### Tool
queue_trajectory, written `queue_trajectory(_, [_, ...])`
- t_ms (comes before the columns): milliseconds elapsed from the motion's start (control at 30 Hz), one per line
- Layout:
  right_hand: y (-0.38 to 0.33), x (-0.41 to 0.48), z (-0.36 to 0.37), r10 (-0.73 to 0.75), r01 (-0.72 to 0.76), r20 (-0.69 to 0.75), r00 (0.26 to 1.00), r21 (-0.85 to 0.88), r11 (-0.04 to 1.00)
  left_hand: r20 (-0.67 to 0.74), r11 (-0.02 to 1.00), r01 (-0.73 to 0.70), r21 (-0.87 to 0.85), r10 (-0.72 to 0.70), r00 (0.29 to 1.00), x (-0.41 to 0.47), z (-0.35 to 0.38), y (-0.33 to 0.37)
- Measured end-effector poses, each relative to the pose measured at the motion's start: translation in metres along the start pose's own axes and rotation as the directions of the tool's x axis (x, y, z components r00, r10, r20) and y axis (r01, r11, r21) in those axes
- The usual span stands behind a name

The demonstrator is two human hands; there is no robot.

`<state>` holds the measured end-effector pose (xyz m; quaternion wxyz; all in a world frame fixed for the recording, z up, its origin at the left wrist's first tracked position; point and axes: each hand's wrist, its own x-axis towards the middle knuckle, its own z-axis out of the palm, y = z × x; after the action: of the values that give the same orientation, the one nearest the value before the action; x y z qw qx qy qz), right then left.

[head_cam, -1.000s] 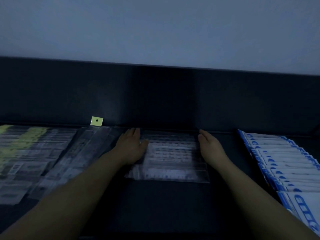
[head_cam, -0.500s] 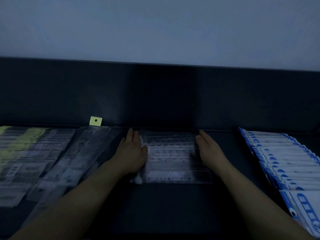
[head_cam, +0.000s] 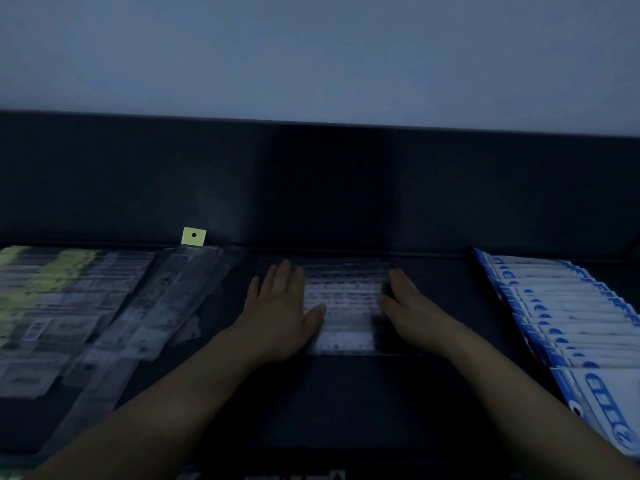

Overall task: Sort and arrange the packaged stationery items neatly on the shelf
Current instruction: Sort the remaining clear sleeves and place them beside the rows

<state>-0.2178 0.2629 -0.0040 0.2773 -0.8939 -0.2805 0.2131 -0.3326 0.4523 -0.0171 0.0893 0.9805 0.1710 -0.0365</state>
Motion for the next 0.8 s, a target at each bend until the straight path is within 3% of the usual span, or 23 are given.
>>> queue_trajectory(233, [0.001,-0.015,0.009,-0.05,0.055,0.026,0.998,-0.249,0.967,-0.024,0.999,-0.023,0.03,0.023,0.999,-0.004,0.009,0.001])
queue_trajectory(367, [-0.004,-0.02,0.007,-0.065,0.049,-0.028,0.997,-0.391,0.919,-0.179,0.995,-0.066,0.074,0.078,0.981,-0.019,-0.007,0.005])
queue_trajectory(533, [-0.02,-0.025,-0.003,-0.14,0.093,-0.066,0.988,-0.467,0.879,-0.407,0.982,-0.156,-0.106,0.1,0.908,-0.05,-0.022,-0.006])
queue_trajectory(800, [-0.082,-0.047,0.018,-0.205,0.2,0.034,0.978,-0.428,0.882,-0.432,0.943,0.087,-0.321,-0.227,0.873,-0.106,-0.041,-0.1])
